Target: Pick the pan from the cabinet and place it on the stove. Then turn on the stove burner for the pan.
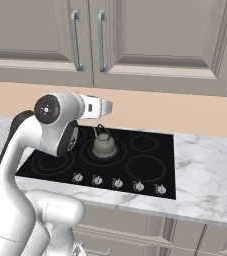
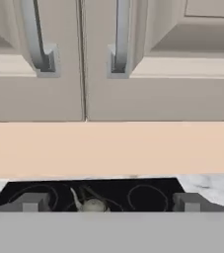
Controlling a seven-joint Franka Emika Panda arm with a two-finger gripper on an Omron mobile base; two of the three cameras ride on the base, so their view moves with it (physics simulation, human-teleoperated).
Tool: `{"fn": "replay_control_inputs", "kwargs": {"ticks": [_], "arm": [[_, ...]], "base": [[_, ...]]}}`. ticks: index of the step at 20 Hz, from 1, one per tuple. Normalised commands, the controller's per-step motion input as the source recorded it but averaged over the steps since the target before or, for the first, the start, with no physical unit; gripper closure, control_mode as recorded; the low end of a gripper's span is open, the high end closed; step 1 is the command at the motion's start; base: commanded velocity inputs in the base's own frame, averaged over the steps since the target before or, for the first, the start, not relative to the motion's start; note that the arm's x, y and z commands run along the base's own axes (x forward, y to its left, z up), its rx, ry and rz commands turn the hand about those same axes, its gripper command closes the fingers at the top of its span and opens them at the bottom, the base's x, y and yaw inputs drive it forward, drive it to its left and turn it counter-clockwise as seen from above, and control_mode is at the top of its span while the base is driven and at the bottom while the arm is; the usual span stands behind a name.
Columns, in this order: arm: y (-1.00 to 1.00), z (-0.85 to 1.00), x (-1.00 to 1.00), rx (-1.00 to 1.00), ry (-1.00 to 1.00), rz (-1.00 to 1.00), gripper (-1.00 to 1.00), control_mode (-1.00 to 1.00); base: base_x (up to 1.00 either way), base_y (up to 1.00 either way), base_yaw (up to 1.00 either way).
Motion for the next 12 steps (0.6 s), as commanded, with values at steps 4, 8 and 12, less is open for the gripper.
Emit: {"fn": "replay_control_inputs", "kwargs": {"ticks": [4, 8, 12], "arm": [[-0.01, 0.55, 0.03, 0.00, -0.25, 0.00, -1.00, -1.00], [0.00, 0.43, 0.07, 0.00, -0.24, 0.00, -1.00, -1.00], [0.00, 0.44, 0.19, 0.00, -0.23, 0.00, -1.00, -1.00]], "base": [[0.00, 0.00, 0.00], [0.00, 0.00, 0.00], [0.00, 0.00, 0.00]]}}
